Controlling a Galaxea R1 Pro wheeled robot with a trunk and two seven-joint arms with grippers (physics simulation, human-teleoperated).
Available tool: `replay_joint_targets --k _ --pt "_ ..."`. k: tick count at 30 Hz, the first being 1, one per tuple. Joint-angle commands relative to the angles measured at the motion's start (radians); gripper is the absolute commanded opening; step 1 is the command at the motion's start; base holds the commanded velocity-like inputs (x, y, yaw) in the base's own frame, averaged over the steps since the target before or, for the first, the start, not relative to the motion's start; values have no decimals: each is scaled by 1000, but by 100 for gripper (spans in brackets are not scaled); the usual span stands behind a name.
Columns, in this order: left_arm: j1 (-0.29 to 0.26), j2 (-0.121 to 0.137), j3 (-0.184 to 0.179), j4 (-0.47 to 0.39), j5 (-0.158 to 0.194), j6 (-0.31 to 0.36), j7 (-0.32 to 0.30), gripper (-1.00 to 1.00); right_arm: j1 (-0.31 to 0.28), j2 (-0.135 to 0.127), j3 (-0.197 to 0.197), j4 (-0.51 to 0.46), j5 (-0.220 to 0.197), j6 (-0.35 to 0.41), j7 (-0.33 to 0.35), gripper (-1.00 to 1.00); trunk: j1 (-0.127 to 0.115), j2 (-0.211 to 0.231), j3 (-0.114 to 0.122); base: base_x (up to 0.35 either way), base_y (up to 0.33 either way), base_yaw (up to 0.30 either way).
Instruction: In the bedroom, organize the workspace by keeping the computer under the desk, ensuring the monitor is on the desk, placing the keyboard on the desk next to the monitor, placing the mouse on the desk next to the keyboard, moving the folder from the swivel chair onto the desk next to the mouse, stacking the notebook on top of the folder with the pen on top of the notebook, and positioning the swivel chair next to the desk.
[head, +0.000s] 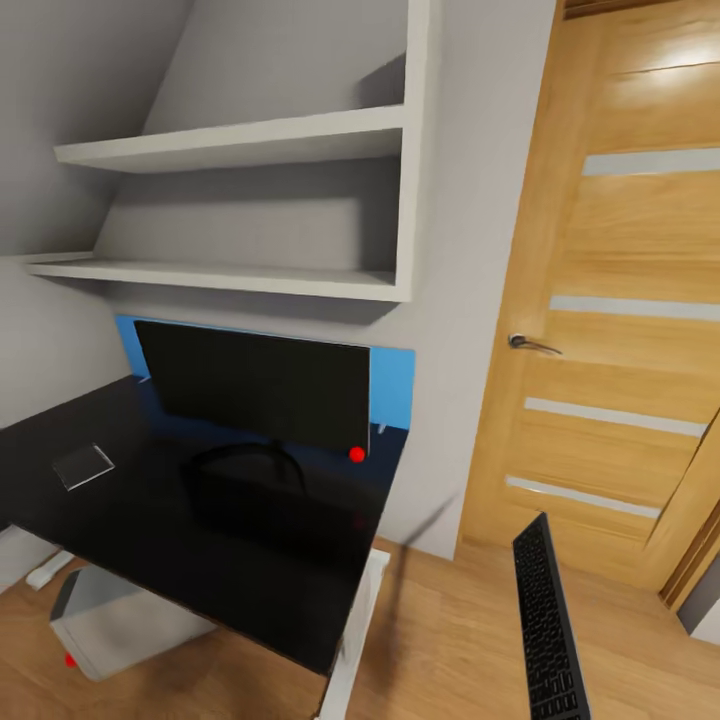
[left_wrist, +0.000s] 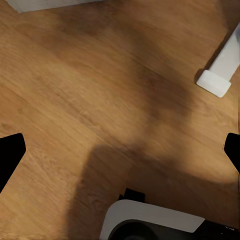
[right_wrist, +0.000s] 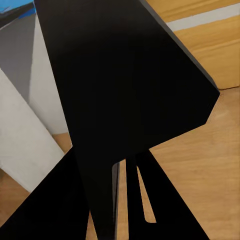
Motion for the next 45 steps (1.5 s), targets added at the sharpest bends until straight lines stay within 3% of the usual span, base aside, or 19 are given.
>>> replay_joint_targets --k 1,17,32,37,45 --pt "1 0 -6 -2 5 -1 5 100 -1 0 5 0 -11 -1 6 -100 0 -1 -1 -54 -301 273" --pt "1 0 -6 -2 5 -1 6 100 -1 0 6 0 -11 -1 6 -100 0 -1 -1 -128 -302 279" --pt "1 2 -6 -2 6 -4 8 100 -1 0 8 0 -5 -1 7 -100 0 -1 -1 -5 -16 120" --pt "1 3 -6 -2 6 -3 9 100 -1 0 8 0 -3 -1 7 -100 0 -1 -1 0 -284 272" --pt "1 3 -6 -2 6 -3 9 100 -1 0 8 22 56 -1 7 -100 0 -1 -1 0 -313 278"
